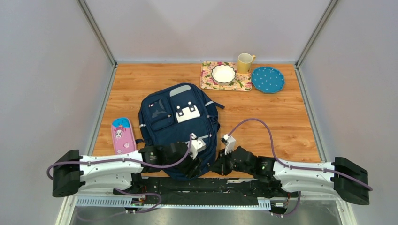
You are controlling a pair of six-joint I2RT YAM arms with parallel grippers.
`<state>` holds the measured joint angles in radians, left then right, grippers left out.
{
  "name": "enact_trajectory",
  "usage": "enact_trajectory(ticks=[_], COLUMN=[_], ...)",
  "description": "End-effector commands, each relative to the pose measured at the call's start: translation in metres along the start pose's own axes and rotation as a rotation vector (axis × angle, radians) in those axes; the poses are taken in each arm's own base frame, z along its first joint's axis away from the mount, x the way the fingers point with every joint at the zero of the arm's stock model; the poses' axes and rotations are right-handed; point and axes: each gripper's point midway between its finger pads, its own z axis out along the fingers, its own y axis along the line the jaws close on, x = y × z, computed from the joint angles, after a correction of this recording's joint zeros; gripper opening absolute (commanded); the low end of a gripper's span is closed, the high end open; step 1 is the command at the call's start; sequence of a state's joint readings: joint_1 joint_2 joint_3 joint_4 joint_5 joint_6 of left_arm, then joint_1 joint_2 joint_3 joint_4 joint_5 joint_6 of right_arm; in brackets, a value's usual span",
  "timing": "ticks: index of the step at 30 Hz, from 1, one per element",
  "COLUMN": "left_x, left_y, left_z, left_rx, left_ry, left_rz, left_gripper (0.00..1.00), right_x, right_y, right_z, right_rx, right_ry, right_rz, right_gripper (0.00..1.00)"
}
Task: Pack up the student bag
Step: Zip the student bag at the center of the board.
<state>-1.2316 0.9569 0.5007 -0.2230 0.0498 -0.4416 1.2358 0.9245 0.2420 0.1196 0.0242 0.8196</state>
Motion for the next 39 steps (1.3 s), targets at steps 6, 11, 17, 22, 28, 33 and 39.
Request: enact_trajectory(ticks=[6, 11, 17, 22, 28, 33, 39], left_x=[0.0, 0.002, 0.022, 0.018, 0.015, 0.003, -0.011], left_y=[-0.002, 0.009, 0.029, 0.04, 0.038, 0.032, 0.028], left_z=[0.017, 0.029, 0.025, -0.004, -0.027, -0.036, -0.041], left_rx=[0.032, -0.02, -0.111, -0.155, -0.142, -0.118, -0.11], left_ry=[-0.014, -0.01, 0.024, -0.082, -0.124, -0.184, -0.23], left_rz=[0.115, 0.128, 0.096, 0.061, 0.036, 0.02, 0.025], left_gripper=[0.68, 0.32, 0.0, 0.0, 0.0, 0.0, 0.0], right_x=[-0.002, -0.007, -0.027, -0.066, -0.101, -0.114, -0.128], right_y=[0.018, 0.03, -0.016, -0.035, -0.018, 0.023, 0.049], right_z=[-0.006, -0.012, -0.03, -0.061, -0.071, -0.051, -0.025], right_rx=[-0.083, -0.131, 0.129, 0.182, 0.049, -0.133, -0.234], right_ry=[0.0, -0.004, -0.121, -0.314, -0.386, -0.31, -0.249], right_rz=[0.004, -0.019, 0.015, 0.206, 0.365, 0.384, 0.371], right_gripper=[0.0, 0.0, 0.42, 0.6, 0.58, 0.53, 0.53])
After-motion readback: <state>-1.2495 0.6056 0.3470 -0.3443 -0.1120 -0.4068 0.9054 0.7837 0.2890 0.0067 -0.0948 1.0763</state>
